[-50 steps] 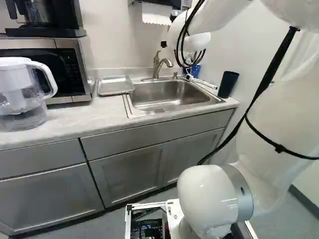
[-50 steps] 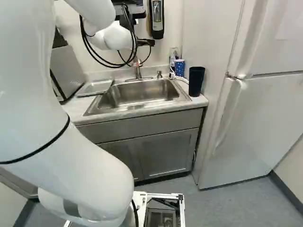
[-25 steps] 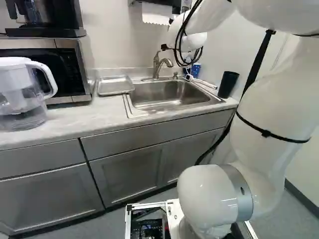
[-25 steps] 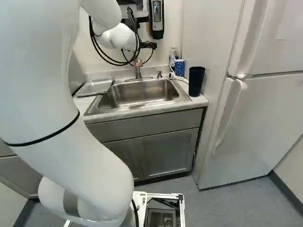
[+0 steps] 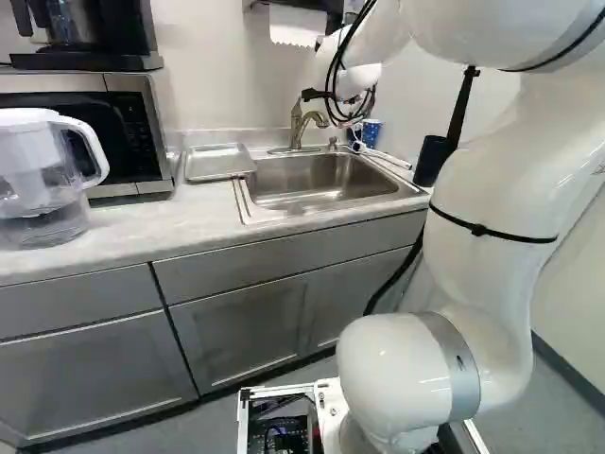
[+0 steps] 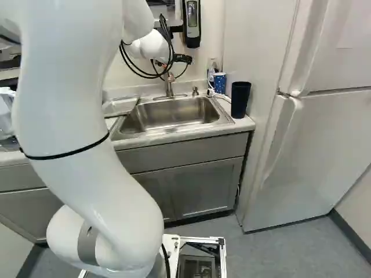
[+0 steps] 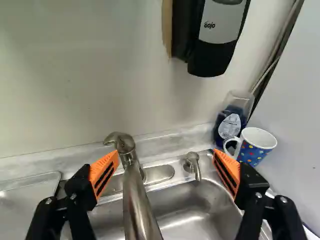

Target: Rinse the cup and place it in the tray

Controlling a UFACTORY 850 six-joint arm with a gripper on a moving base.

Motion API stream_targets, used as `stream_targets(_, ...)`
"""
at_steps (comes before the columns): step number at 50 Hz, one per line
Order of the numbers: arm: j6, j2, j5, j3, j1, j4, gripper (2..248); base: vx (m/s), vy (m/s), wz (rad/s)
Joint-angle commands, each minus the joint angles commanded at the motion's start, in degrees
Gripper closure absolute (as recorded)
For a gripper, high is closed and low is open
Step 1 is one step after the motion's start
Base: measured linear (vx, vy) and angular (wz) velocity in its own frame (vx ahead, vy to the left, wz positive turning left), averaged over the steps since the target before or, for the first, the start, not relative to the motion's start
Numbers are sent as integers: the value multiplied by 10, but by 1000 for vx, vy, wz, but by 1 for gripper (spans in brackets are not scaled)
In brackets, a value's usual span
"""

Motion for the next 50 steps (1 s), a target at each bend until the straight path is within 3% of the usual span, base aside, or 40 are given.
stream_targets(25, 0, -63, -24, -70, 11, 3, 3, 0, 0, 0)
stream_targets(50, 0, -100, 17, -113, 11, 17, 3, 0, 0, 0)
